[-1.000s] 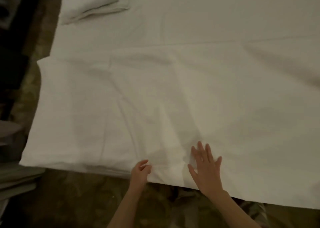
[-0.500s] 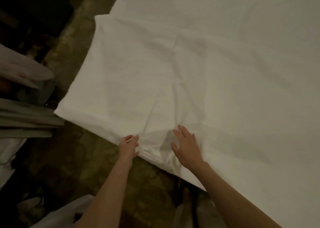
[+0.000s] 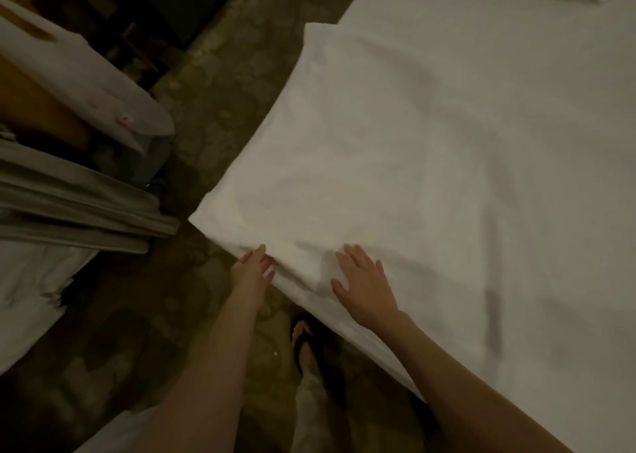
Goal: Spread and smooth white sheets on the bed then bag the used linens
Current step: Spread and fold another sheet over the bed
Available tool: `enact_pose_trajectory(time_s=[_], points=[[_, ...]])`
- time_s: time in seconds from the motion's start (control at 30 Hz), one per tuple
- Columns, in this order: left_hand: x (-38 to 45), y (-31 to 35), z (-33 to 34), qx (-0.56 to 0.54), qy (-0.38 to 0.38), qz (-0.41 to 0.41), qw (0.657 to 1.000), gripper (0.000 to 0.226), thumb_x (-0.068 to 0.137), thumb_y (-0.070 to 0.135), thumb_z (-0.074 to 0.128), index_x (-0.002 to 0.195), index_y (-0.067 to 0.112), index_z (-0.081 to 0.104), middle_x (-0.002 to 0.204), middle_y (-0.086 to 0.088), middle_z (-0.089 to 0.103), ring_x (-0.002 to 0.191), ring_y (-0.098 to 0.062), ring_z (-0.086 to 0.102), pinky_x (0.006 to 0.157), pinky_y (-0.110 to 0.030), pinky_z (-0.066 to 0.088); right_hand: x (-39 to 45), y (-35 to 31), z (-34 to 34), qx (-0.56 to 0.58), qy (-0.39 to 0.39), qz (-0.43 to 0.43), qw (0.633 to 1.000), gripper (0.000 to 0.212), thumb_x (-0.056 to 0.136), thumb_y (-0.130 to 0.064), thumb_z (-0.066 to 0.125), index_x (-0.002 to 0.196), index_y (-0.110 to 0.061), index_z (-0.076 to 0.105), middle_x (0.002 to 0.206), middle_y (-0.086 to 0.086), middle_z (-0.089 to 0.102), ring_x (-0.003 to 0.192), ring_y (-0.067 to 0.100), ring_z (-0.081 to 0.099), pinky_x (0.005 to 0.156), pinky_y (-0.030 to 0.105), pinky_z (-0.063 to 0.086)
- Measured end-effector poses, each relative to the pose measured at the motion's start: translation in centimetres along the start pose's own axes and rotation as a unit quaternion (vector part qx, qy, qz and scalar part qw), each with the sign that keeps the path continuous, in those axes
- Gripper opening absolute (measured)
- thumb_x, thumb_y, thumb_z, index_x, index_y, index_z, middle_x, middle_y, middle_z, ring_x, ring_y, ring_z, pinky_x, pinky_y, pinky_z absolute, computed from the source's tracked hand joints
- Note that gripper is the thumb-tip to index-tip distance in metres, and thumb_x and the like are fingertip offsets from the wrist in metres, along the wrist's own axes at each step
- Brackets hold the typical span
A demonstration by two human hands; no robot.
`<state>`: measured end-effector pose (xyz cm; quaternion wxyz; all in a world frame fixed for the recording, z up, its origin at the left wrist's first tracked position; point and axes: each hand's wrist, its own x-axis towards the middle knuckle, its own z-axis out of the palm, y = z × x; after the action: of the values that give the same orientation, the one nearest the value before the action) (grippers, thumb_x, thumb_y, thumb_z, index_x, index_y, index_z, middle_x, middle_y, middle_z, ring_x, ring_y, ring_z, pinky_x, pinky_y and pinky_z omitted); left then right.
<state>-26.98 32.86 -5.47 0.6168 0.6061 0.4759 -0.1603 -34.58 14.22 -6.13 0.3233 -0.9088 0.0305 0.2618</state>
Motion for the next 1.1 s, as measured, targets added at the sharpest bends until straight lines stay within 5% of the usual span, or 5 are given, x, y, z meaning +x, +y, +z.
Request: enact_pose_trajectory(time_s=[0.4, 0.53, 0.67, 0.87, 1.1], points=[[12.0, 11.8, -4.7, 0.037, 0.053, -0.039, 0.997, 0.052, 0.097, 0.025, 0.056, 0.140, 0.000, 0.041, 0.143, -0.018, 0.048, 0.129, -0.027, 0.051, 0.105, -0.032, 0.043, 14.2, -14.1, 5.9, -0.140, -0.002, -0.095, 0.985, 0.069, 0.096, -0.035, 0.052, 0.153, -0.019, 0.017, 0.163, 0.003, -0.002, 0.149, 0.021, -0.006, 0.117, 0.051, -0.006], [14.0, 12.4, -6.3, 0.045, 0.019, -0.123, 0.991, 0.055, 0.085, 0.024, 0.072, 0.130, 0.001, 0.050, 0.117, -0.014, 0.062, 0.091, -0.022, 0.063, 0.071, -0.031, 0.055, 15.2, -14.3, 7.4, -0.167, 0.047, -0.087, 0.981, 0.054, 0.087, -0.018, 0.064, 0.139, -0.017, 0.050, 0.155, 0.007, 0.033, 0.144, 0.026, 0.027, 0.112, 0.057, 0.020], [14.6, 11.8, -7.4, 0.062, 0.014, -0.136, 0.989, 0.055, 0.083, 0.020, 0.074, 0.129, 0.001, 0.052, 0.125, -0.013, 0.059, 0.113, -0.029, 0.058, 0.082, -0.034, 0.052, 15.5, -14.1, 7.6, -0.140, 0.098, -0.100, 0.980, 0.046, 0.073, -0.010, 0.079, 0.117, -0.016, 0.068, 0.140, 0.008, 0.053, 0.132, 0.029, 0.047, 0.103, 0.062, 0.032], [14.5, 15.4, -7.7, 0.013, -0.018, -0.003, 1.000, 0.036, 0.088, 0.016, 0.068, 0.123, 0.008, 0.059, 0.118, -0.006, 0.065, 0.102, -0.020, 0.064, 0.086, -0.037, 0.054, 16.3, -17.0, 5.7, -0.008, 0.077, -0.105, 0.992, 0.060, 0.092, -0.018, 0.014, 0.132, -0.008, 0.056, 0.149, 0.008, 0.042, 0.145, 0.028, 0.026, 0.115, 0.060, 0.006], [15.3, 12.1, -8.6, 0.016, 0.041, -0.069, 0.997, 0.043, 0.089, 0.017, 0.068, 0.127, 0.003, 0.054, 0.128, -0.015, 0.059, 0.102, -0.024, 0.061, 0.077, -0.035, 0.055, 17.0, -17.2, 7.2, -0.127, -0.051, -0.088, 0.987, 0.049, 0.104, -0.029, 0.031, 0.152, -0.023, 0.023, 0.163, 0.000, 0.004, 0.149, 0.019, -0.005, 0.114, 0.056, -0.009]])
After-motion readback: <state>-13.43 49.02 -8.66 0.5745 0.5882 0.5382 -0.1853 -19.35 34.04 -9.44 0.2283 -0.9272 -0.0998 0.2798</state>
